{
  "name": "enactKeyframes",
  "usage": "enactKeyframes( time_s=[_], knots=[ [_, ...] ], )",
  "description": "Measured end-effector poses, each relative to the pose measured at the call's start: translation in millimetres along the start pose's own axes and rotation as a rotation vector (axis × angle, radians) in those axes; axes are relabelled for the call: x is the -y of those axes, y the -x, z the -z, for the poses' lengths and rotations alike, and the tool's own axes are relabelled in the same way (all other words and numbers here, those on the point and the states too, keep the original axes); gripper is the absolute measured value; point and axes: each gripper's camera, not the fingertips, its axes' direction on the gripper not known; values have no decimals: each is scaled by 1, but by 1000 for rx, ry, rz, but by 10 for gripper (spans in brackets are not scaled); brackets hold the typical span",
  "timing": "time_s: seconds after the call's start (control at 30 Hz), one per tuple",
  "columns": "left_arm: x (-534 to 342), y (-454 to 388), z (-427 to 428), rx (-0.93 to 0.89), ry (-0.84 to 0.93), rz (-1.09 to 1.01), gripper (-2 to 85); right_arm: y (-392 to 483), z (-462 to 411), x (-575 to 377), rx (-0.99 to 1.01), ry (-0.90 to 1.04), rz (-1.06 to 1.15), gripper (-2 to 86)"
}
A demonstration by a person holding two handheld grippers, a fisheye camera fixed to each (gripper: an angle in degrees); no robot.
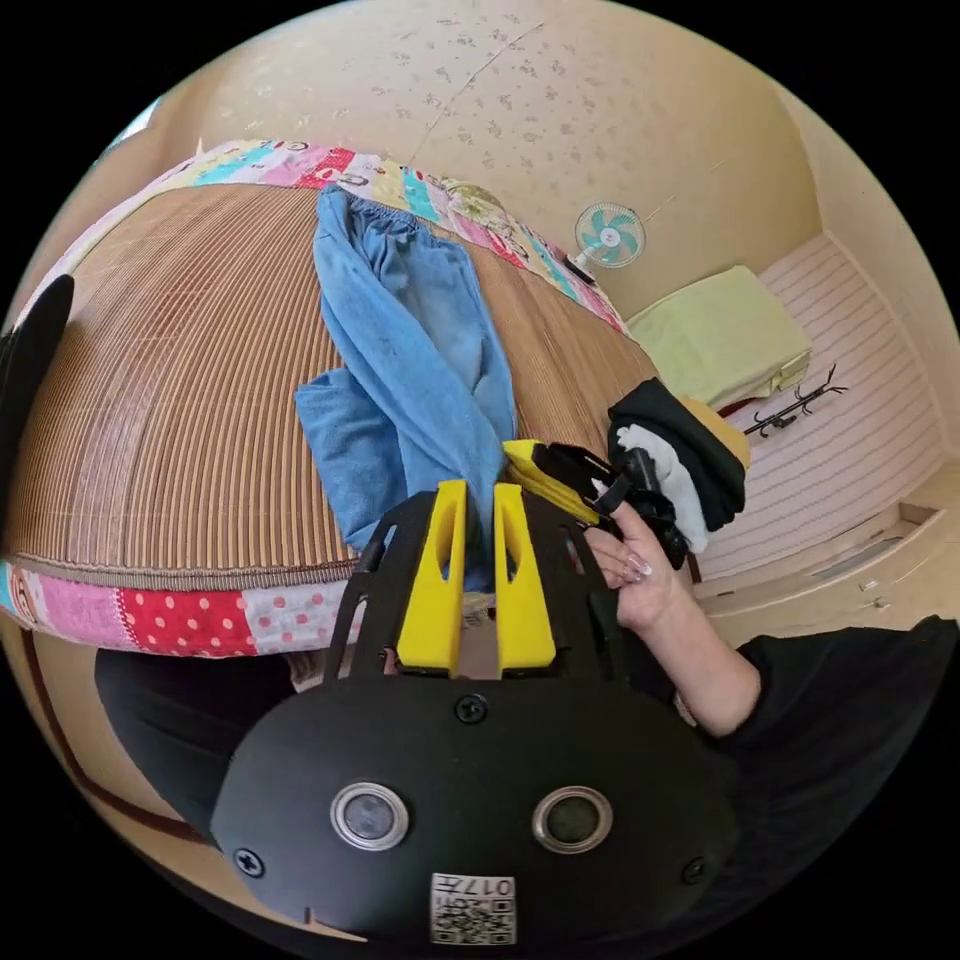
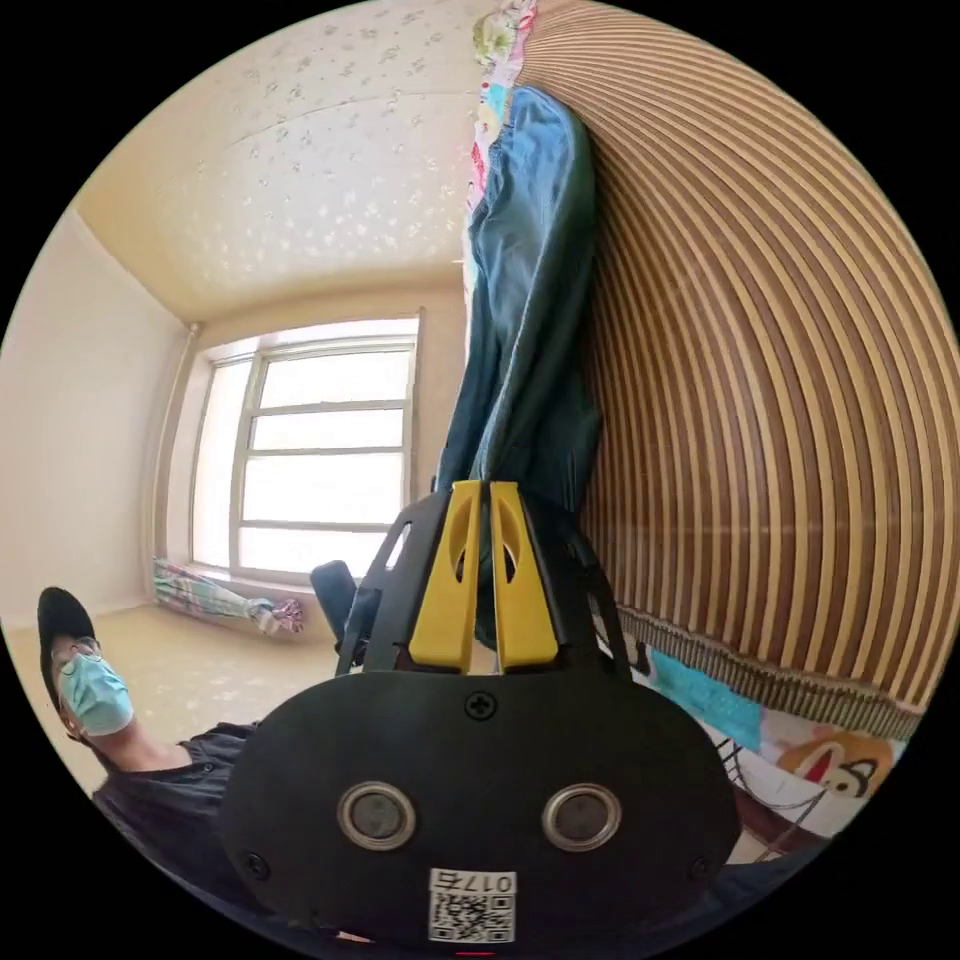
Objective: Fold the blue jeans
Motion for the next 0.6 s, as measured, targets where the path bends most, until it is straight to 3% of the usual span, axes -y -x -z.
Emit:
enactKeyframes(
  time_s=[0.1, 0.2, 0.27, 0.37, 0.43, 0.5, 0.6],
  knots=[
    [9, 34, 80, -183, -270, 27, 26, 44, 52, 15, -10, -173, 148, 18],
    [4, 71, 136, -56, -389, 111, 28, 61, 114, 16, -74, -376, 156, 14],
    [-3, 95, 149, 82, -353, 263, 34, 67, 143, 11, -240, -464, 155, 15],
    [-21, 117, 149, 169, -255, 380, 73, 69, 159, 4, -564, -424, 85, 19],
    [-34, 112, 143, 229, -243, 391, 87, 73, 153, -8, -677, -393, 108, 21],
    [-45, 91, 133, 399, -225, 372, 94, 78, 134, -26, -794, -357, 126, 22],
    [-35, 65, 103, 427, -149, 225, 101, 78, 99, -43, -871, -294, 144, 26]
  ],
)
